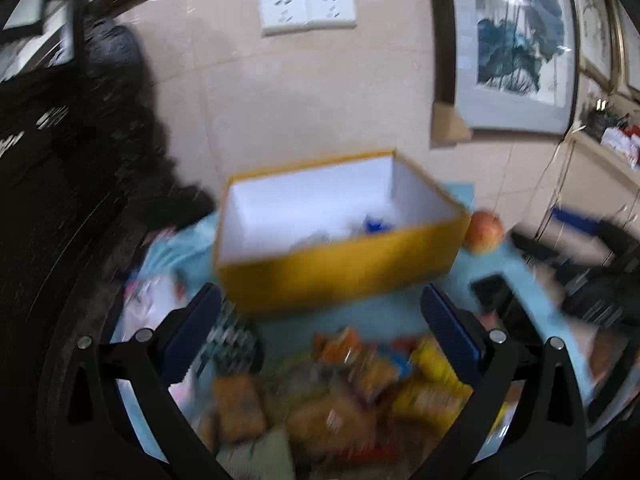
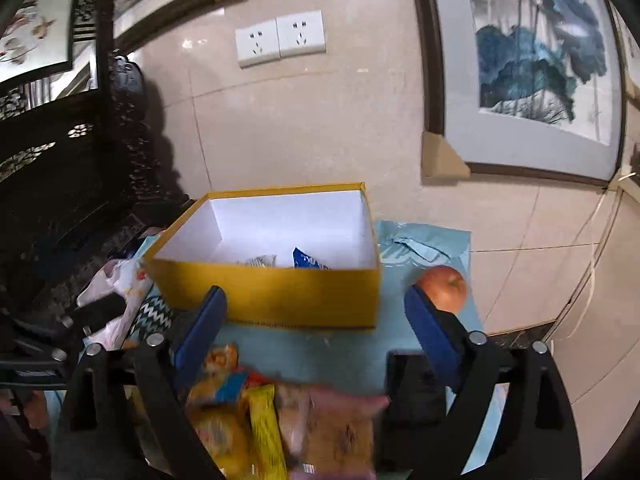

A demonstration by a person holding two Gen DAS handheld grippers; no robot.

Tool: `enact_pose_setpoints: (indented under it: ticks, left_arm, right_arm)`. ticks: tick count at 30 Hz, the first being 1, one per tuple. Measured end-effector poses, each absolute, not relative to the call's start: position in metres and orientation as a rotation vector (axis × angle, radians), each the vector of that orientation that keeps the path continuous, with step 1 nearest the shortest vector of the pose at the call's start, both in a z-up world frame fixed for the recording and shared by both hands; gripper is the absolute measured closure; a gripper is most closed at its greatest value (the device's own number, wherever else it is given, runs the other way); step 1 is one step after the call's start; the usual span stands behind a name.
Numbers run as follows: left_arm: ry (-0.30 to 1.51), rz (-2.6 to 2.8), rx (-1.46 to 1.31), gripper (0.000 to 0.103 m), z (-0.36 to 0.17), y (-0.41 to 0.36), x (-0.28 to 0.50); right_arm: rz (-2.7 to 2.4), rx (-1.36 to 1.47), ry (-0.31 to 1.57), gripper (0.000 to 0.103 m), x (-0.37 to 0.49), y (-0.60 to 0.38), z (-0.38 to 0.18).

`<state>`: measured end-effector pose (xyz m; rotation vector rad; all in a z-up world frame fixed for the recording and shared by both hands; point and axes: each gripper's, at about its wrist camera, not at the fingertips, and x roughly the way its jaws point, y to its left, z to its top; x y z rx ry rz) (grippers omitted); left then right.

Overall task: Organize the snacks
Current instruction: 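Move both grippers back from the box toward the snack pile, then grasp the long clear tube-shaped snack bag with the left gripper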

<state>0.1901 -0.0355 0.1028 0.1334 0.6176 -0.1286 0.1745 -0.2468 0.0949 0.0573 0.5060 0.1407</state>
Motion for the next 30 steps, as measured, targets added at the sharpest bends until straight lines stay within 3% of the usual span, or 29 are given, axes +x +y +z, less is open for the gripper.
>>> enact_pose_setpoints:
  ticks: [17, 21, 30]
  left_arm:
    - [0.770, -0.049, -0.031, 0.002, 0.025, 0.035, 0.086]
    - [0.785, -0.057, -0.011, 0.002, 0.008, 0.027, 0.080]
    - [0.851, -0.112, -0.007, 0.002, -0.008, -0.019, 0.090]
  right_arm:
    - [0.209, 0.268, 0.663, 0.004, 0.081, -0.253, 0.003]
    - [0.175, 0.230, 0.671, 0.004, 0.075, -0.261, -0.014]
    - [0.135, 0.455, 0.657, 0.004, 0.080, -0.301, -0.032]
